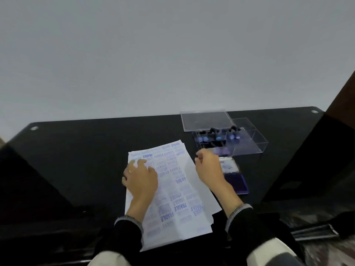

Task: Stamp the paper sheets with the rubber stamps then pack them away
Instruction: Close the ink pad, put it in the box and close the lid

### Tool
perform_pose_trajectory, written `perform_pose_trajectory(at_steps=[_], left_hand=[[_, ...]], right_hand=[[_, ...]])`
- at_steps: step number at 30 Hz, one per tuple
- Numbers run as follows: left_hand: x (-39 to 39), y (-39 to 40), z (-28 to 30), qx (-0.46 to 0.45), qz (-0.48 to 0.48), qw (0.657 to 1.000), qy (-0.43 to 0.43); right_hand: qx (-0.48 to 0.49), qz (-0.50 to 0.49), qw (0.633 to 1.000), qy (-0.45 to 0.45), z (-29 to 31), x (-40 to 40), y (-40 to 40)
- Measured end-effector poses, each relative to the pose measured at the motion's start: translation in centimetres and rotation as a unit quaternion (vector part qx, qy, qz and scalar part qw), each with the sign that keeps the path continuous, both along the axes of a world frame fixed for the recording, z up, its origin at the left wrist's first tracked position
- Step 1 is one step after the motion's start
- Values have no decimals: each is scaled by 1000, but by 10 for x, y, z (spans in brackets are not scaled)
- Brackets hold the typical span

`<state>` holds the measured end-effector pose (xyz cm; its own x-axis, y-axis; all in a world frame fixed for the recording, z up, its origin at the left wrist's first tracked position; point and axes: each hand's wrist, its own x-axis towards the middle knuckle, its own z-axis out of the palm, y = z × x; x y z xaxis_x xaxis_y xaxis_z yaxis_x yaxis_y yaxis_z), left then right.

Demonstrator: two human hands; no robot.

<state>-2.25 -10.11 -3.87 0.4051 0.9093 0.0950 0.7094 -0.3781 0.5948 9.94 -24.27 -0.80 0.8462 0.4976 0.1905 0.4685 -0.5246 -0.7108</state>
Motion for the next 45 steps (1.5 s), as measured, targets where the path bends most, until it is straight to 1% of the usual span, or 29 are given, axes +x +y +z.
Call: perform_pose_trajectory(at_steps=[2, 4, 6, 7, 9, 10, 12, 14, 15, 16, 17, 18, 19, 22, 24, 25, 26, 27, 30, 32, 35, 38, 40, 42, 43, 45], left_hand=[[-18, 6, 5, -65, 52, 996, 27], [-27, 8, 11, -112, 61, 991, 33], [-25, 14, 16, -171, 64, 983, 13], [-22, 18, 17, -216, 71, 974, -8], [-18, 26, 18, -290, 70, 953, -57], [-18, 28, 16, -294, 54, 952, -66], [-16, 29, 12, -255, 17, 963, -88], [-18, 27, 18, -219, -32, 962, -162], [-19, 28, 26, -205, -62, 953, -213], [-20, 31, 36, -191, -86, 941, -264], [-21, 35, 48, -174, -103, 929, -312], [-22, 39, 62, -149, -114, 916, -354], [-23, 45, 76, -123, -125, 903, -393], [-23, 56, 115, -55, -175, 851, -491], [-20, 57, 126, -45, -199, 829, -520], [-19, 55, 126, -50, -199, 828, -521], [-16, 53, 121, -57, -190, 835, -513], [-14, 50, 113, -68, -175, 849, -493], [-7, 44, 84, -113, -143, 903, -389], [-4, 43, 76, -120, -133, 919, -350], [-1, 56, 71, -130, -88, 940, -303], [3, 72, 45, -155, -76, 969, -176], [3, 73, 19, -127, -77, 983, -103], [3, 66, -4, -60, -69, 994, -52], [3, 62, -11, -19, -59, 998, -19], [7, 56, -12, 56, -24, 995, 82]], right_hand=[[-112, 17, 993, 28, -10, -16, 5], [-199, 11, 980, 25, -13, -26, 11], [-214, -12, 974, 71, -12, -33, 18], [-203, -19, 974, 102, -13, -35, 21], [-176, -29, 975, 130, -14, -37, 24], [-170, -36, 976, 132, -14, -37, 24], [-172, -50, 977, 116, -16, -33, 24], [-132, -51, 981, 132, -16, -25, 23], [-77, -50, 983, 162, -15, -20, 24], [-2, -51, 977, 205, -10, -15, 25], [75, -53, 964, 248, -2, -11, 26], [140, -47, 951, 271, 6, -8, 29], [188, -33, 947, 260, 16, -4, 32], [267, 12, 957, 116, 53, -3, 46], [295, 24, 953, 56, 65, -10, 53], [295, 26, 954, 46, 63, -13, 56], [284, 25, 957, 48, 55, -16, 58], [264, 22, 962, 60, 45, -18, 60], [174, 15, 979, 108, 16, -19, 63], [142, 4, 982, 123, 11, -16, 64], [119, -26, 984, 133, 11, -5, 62], [36, -37, 988, 146, -2, 2, 52], [-23, -38, 991, 127, -17, 0, 46], [-56, -40, 992, 101, -25, -5, 43], [-80, -39, 994, 66, -26, -7, 43], [-131, -38, 990, -22, -24, -8, 42]])
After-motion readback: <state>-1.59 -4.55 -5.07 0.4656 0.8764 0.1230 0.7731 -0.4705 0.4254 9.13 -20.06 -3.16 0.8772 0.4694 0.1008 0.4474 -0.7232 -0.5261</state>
